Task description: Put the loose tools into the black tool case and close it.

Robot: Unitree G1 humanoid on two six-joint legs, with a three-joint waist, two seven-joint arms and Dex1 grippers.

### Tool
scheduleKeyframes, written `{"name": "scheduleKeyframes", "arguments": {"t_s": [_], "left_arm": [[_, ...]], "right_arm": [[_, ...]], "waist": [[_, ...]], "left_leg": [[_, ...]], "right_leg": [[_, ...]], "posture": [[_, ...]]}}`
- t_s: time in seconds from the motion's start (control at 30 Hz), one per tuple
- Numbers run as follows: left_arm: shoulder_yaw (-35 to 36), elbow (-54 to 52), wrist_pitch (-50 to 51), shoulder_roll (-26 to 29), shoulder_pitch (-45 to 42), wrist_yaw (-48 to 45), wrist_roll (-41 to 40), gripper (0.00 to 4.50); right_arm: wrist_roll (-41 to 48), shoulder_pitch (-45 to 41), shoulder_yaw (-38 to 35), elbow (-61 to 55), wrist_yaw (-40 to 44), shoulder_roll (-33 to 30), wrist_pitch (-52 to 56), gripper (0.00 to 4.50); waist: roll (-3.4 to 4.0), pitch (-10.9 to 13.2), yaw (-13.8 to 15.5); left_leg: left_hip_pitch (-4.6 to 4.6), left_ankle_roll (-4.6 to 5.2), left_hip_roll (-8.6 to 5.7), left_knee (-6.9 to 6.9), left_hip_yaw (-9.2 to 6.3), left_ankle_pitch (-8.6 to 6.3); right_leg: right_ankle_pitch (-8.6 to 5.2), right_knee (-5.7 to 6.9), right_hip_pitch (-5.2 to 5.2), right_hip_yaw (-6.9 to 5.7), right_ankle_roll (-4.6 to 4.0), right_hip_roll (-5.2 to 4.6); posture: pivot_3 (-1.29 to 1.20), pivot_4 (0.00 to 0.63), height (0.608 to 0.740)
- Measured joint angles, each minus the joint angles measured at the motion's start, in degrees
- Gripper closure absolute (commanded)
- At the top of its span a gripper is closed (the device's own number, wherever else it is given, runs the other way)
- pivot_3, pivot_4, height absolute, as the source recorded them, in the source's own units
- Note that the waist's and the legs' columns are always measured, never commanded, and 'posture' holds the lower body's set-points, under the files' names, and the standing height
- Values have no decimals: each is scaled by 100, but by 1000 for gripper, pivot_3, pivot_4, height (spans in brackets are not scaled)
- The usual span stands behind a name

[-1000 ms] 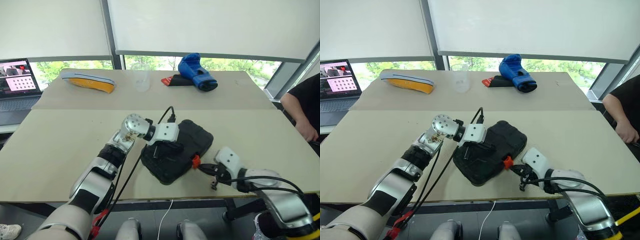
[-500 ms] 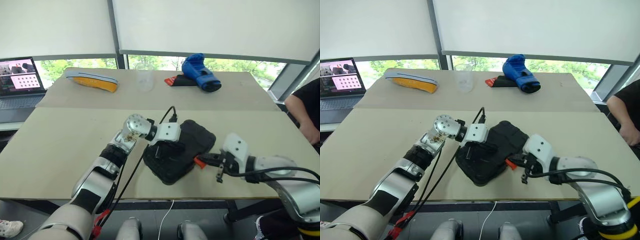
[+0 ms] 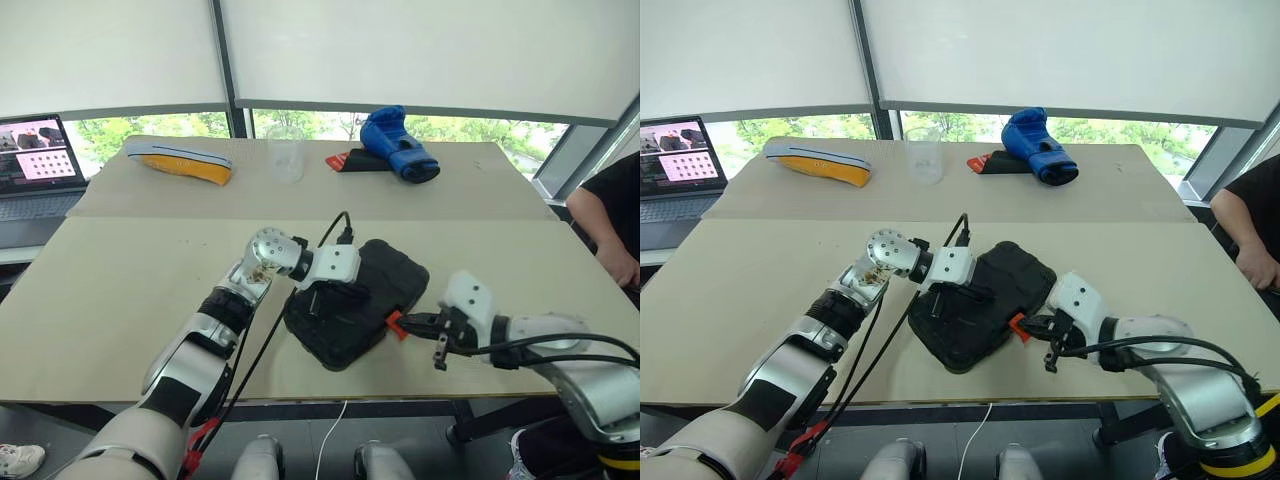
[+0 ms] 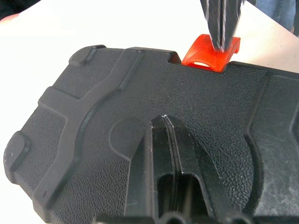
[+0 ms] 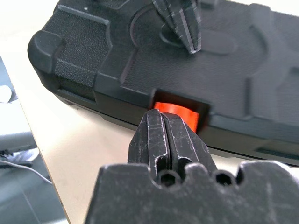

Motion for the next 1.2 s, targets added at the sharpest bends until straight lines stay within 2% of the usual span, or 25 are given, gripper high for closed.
{"name": "scheduleKeyframes", "arguments": {"t_s": [0.23, 0.37, 0.63, 0.77, 0.87, 1.0, 1.2], "left_arm": [[-2, 12, -1, 22, -5, 9, 0, 4457], [-2, 19, -31, 29, -5, 11, 0, 4457], [-13, 122, -110, -3, -52, 9, 0, 4457], [-20, 145, -120, -25, -66, 9, 0, 4457], [-21, 150, -117, -29, -72, 12, 0, 4457], [-18, 153, -111, -23, -80, 12, 0, 4457], [-16, 184, -119, -9, -88, 24, 0, 4457]], "right_arm": [[-367, 561, 328, 200, -146, -4, -155, 4500], [-311, 549, 231, 184, -196, -4, -123, 4500], [545, -331, -293, -379, -112, -22, 520, 4500], [540, -516, -202, -251, -170, -23, 622, 4500], [214, -579, 93, 127, -227, -136, 597, 4500], [138, -388, 108, 152, -153, -386, 601, 4500], [334, 204, -416, -120, -117, -536, 723, 4500]], "waist": [[-5, -3, -3], [-5, -3, -6], [-6, -3, -4], [-6, -3, -3], [-5, -3, -4], [-5, -2, 6], [-5, -2, 10]], "left_leg": [[-1, 0, 1, 0, 2, 0], [-1, 0, 2, 0, 1, 0], [0, -1, 2, 0, -2, -1], [0, -2, 2, 0, -1, -1], [-1, -2, 2, 0, 0, -1], [-3, -2, 2, -2, 0, -1], [-2, -2, 2, -3, 0, -1]], "right_leg": [[0, 2, 2, 2, 0, 0], [0, 3, 0, 1, 0, 1], [0, -1, -7, -1, 0, 1], [0, -3, -6, -1, 0, -2], [0, -3, -8, -1, 0, -2], [0, -2, -6, -1, 0, -2], [0, -1, -4, -1, 0, -2]], "posture": [[0, 150, 740], [0, 150, 740], [0, 150, 740], [0, 150, 740], [0, 150, 740], [0, 150, 740], [0, 150, 740]]}}
